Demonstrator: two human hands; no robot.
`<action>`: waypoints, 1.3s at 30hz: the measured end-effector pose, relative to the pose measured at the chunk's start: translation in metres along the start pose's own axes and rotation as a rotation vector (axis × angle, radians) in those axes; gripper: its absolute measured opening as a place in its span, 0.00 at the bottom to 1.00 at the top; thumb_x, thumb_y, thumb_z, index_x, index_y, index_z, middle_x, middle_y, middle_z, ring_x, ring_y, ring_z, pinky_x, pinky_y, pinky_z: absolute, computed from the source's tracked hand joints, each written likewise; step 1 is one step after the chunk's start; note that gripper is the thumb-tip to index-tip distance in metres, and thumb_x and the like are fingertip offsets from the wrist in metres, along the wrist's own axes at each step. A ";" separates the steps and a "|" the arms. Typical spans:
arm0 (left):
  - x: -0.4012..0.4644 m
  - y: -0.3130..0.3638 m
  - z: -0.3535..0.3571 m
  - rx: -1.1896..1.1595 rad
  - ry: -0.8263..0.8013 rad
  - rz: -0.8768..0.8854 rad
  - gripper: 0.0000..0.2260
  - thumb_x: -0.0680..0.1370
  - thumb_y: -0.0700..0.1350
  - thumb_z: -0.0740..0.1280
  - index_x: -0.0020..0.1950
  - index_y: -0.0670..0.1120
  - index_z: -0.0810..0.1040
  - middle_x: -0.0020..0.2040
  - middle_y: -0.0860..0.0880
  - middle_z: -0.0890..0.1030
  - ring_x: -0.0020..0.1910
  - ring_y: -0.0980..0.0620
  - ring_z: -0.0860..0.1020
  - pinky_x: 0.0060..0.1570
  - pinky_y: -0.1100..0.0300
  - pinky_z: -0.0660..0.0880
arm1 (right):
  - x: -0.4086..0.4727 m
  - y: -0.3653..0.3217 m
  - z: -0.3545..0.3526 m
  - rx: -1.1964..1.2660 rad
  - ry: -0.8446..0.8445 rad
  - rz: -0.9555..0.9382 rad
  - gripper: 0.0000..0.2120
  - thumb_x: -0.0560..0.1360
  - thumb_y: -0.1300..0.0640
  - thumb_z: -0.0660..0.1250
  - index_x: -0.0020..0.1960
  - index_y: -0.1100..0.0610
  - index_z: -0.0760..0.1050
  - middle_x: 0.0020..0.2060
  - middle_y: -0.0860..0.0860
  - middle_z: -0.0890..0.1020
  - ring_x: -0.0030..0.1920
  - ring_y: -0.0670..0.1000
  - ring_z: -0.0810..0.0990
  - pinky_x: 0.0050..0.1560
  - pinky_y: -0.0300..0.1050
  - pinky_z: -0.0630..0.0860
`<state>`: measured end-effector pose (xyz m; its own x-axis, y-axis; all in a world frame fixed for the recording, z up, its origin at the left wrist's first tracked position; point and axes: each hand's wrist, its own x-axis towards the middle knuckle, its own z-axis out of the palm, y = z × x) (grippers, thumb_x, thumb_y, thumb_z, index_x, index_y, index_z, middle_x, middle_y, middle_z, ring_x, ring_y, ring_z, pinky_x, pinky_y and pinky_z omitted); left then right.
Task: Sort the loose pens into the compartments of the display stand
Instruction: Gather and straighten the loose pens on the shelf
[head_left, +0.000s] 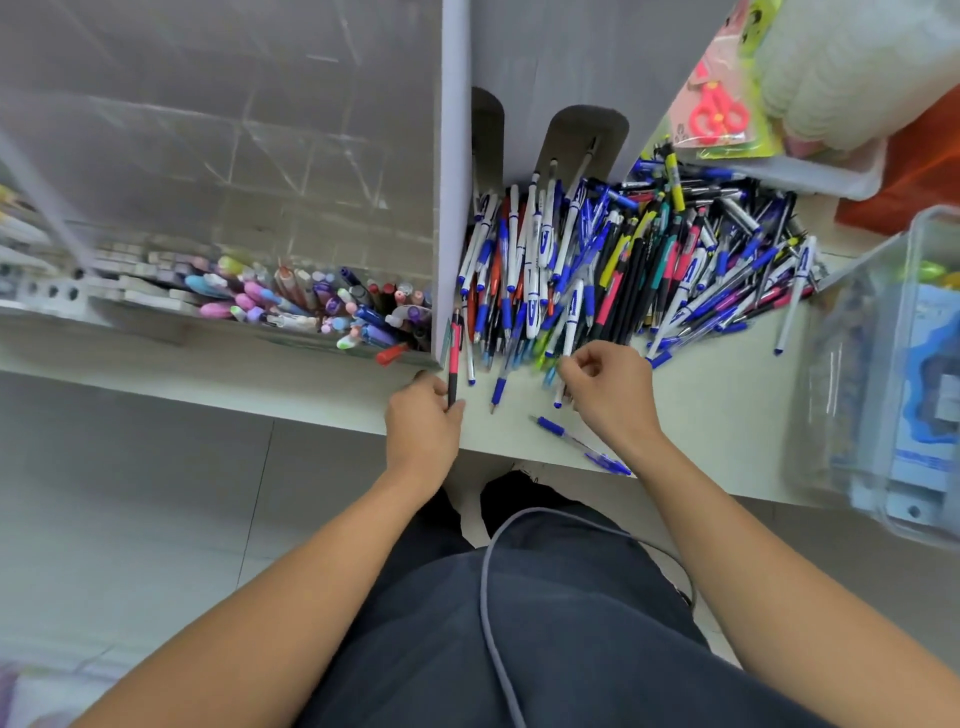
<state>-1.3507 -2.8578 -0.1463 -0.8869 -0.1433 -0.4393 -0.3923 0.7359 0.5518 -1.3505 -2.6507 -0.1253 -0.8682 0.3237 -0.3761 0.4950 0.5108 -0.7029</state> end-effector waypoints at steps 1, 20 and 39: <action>0.001 0.003 0.004 -0.005 -0.003 -0.002 0.06 0.78 0.44 0.73 0.50 0.43 0.78 0.40 0.48 0.80 0.41 0.49 0.79 0.43 0.56 0.73 | -0.004 0.010 0.003 -0.012 0.036 -0.022 0.10 0.79 0.57 0.67 0.39 0.57 0.76 0.27 0.49 0.78 0.28 0.46 0.74 0.34 0.42 0.73; -0.025 -0.004 0.025 0.345 -0.074 0.445 0.32 0.62 0.58 0.83 0.49 0.47 0.65 0.49 0.51 0.67 0.46 0.51 0.67 0.43 0.59 0.66 | -0.031 0.063 0.041 0.016 0.270 -0.076 0.07 0.82 0.56 0.63 0.48 0.58 0.72 0.28 0.50 0.72 0.30 0.55 0.72 0.32 0.48 0.66; 0.007 -0.026 -0.011 -0.129 -0.222 0.324 0.17 0.79 0.35 0.67 0.67 0.46 0.73 0.60 0.50 0.76 0.55 0.55 0.75 0.49 0.72 0.71 | -0.019 0.024 0.046 -0.113 -0.058 -0.228 0.09 0.76 0.50 0.71 0.39 0.51 0.76 0.28 0.44 0.77 0.32 0.47 0.77 0.37 0.48 0.77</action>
<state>-1.3497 -2.8857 -0.1562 -0.9009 0.2389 -0.3624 -0.1412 0.6282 0.7652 -1.3237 -2.6809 -0.1630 -0.9566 0.1453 -0.2525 0.2845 0.6520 -0.7028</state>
